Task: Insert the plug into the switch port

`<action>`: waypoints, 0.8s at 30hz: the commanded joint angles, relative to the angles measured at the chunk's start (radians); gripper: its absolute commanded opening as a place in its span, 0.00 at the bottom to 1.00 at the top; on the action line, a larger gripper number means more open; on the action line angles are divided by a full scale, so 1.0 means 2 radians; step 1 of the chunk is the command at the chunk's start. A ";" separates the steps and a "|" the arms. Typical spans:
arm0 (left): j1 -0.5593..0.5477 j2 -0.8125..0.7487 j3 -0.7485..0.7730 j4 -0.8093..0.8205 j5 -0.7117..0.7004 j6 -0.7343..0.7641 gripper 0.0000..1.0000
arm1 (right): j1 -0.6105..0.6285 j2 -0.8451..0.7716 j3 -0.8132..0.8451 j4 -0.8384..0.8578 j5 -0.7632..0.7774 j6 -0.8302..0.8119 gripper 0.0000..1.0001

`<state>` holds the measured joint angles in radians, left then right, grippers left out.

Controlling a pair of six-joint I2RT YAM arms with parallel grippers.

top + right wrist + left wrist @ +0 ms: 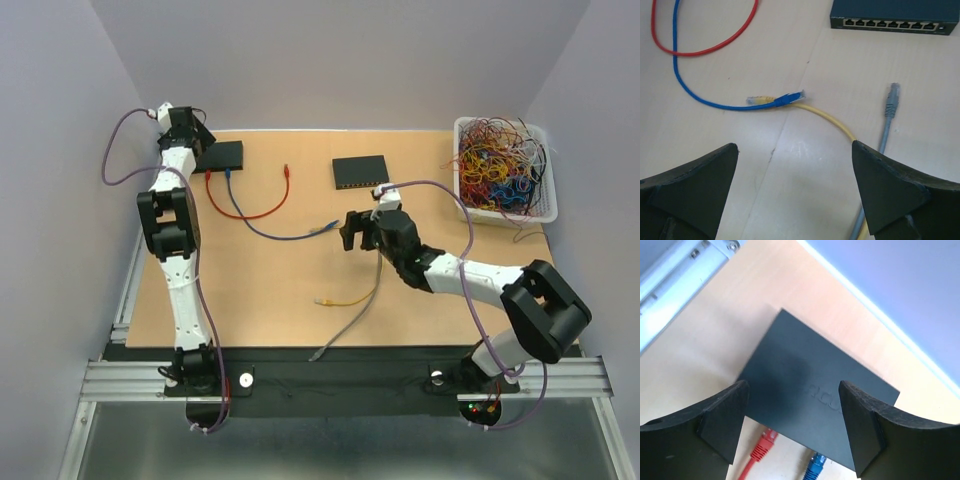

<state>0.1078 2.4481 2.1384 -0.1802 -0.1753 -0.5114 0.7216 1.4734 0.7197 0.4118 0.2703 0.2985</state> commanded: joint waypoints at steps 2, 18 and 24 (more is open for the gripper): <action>-0.009 -0.036 0.017 0.001 0.074 0.013 0.84 | -0.030 0.027 0.043 -0.001 -0.002 0.014 1.00; -0.161 -0.264 -0.296 0.082 0.125 0.013 0.80 | -0.038 0.151 0.043 -0.025 -0.070 0.081 0.40; -0.199 -0.303 -0.431 0.101 0.113 0.001 0.80 | -0.055 0.163 0.035 -0.065 -0.009 0.109 0.35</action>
<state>-0.2813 1.8797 1.4342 -0.0017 0.0540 -0.4908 0.6468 1.7756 0.8124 0.3496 0.1722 0.4545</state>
